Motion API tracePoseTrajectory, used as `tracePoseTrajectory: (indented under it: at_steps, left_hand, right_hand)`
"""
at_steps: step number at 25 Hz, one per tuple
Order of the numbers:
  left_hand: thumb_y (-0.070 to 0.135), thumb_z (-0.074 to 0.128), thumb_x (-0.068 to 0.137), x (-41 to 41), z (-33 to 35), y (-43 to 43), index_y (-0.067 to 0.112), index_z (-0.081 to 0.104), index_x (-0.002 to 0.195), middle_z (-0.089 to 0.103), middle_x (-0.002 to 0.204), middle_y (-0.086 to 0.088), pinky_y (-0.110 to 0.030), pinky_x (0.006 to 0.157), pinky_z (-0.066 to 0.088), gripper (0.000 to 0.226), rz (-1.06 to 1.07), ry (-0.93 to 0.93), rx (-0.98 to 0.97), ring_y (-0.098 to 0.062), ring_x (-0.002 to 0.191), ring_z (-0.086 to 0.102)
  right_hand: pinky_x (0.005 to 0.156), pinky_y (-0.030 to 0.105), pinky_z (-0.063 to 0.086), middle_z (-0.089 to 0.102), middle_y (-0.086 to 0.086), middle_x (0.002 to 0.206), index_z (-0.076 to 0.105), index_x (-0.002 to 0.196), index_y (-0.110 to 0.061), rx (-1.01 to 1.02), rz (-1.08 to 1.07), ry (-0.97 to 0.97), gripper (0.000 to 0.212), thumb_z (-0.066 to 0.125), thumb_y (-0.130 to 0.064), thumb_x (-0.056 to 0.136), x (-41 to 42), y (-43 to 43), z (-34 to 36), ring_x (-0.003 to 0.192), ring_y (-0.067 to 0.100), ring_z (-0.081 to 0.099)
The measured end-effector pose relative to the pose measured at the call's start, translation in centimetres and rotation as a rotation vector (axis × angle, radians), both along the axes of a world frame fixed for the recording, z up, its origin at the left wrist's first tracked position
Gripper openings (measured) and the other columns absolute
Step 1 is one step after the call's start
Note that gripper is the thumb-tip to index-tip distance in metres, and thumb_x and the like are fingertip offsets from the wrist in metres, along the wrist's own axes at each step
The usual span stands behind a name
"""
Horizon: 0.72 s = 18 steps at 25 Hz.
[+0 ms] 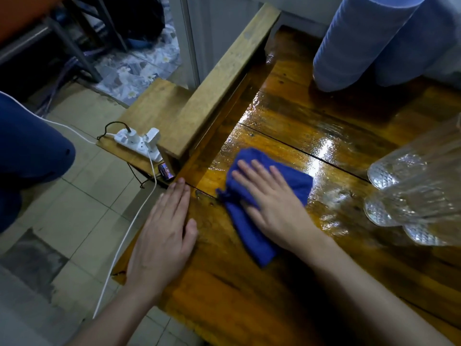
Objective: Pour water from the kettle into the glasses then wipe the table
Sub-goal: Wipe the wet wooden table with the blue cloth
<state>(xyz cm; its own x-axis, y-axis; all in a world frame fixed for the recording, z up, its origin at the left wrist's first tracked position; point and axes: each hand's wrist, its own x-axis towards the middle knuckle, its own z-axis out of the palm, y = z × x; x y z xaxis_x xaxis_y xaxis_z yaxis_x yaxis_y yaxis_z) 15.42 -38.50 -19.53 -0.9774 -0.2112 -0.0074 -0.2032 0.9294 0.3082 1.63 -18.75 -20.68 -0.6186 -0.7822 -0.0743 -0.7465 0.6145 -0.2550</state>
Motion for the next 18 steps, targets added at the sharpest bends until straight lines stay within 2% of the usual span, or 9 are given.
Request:
tracePoseTrajectory:
  at_steps: [4,8,10,12,14,18]
  left_hand:
    - [0.035,0.029,0.097,0.0,0.0,0.1,0.012,0.025,0.150,0.019,0.158,-0.002,-0.016,0.117,-0.004,0.057,0.001,0.018,0.013,-0.008,0.145,0.011]
    - [0.034,0.031,0.097,0.0,-0.2,-0.1,0.012,0.027,0.149,0.021,0.158,-0.002,-0.016,0.116,-0.002,0.056,-0.005,0.051,0.027,-0.008,0.145,0.012]
    - [0.034,0.031,0.097,0.0,-0.3,0.0,0.012,0.026,0.150,0.020,0.158,0.000,-0.016,0.116,-0.001,0.057,-0.013,0.049,0.027,-0.007,0.145,0.013]
    - [0.035,0.030,0.097,0.0,-0.3,-0.1,0.014,0.025,0.150,0.019,0.159,0.002,-0.023,0.118,0.006,0.058,-0.007,0.044,0.036,-0.007,0.146,0.012]
    - [0.037,0.030,0.096,0.0,-0.3,-0.1,0.014,0.025,0.150,0.019,0.159,0.001,-0.030,0.117,0.014,0.059,-0.001,0.034,0.036,-0.008,0.146,0.014]
    - [0.037,0.030,0.096,0.2,-0.3,0.0,0.014,0.025,0.150,0.021,0.159,0.000,-0.032,0.116,0.016,0.059,-0.001,0.010,0.014,-0.010,0.145,0.017]
  right_hand:
    - [0.123,0.041,-0.002,0.005,-0.001,0.165,0.012,0.156,-0.024,0.013,-0.489,0.034,0.065,0.018,-0.051,0.097,-5.3,2.3,-0.1,0.152,0.018,0.000]
    - [0.121,0.050,0.002,0.009,0.005,0.165,0.016,0.156,-0.020,0.045,-0.672,0.053,0.062,0.024,-0.047,0.101,-10.5,-1.8,-0.3,0.151,0.028,0.005]
    - [0.120,0.051,0.002,0.010,0.005,0.165,0.016,0.156,-0.019,0.060,-0.618,0.040,0.060,0.025,-0.044,0.102,-11.8,-4.8,0.1,0.151,0.029,0.006]
    - [0.121,0.050,0.004,0.012,0.004,0.165,0.018,0.156,-0.020,0.045,-0.469,0.031,0.060,0.027,-0.043,0.101,-10.6,-7.0,0.5,0.151,0.028,0.007]
    - [0.122,0.047,0.006,0.013,0.002,0.165,0.020,0.156,-0.021,0.020,-0.337,0.028,0.061,0.031,-0.043,0.100,-6.5,-7.5,0.7,0.151,0.026,0.009]
    - [0.121,0.043,0.009,0.019,0.001,0.163,0.025,0.154,-0.022,-0.035,-0.234,-0.040,0.063,0.031,-0.045,0.096,5.3,-3.2,1.2,0.151,0.023,0.012]
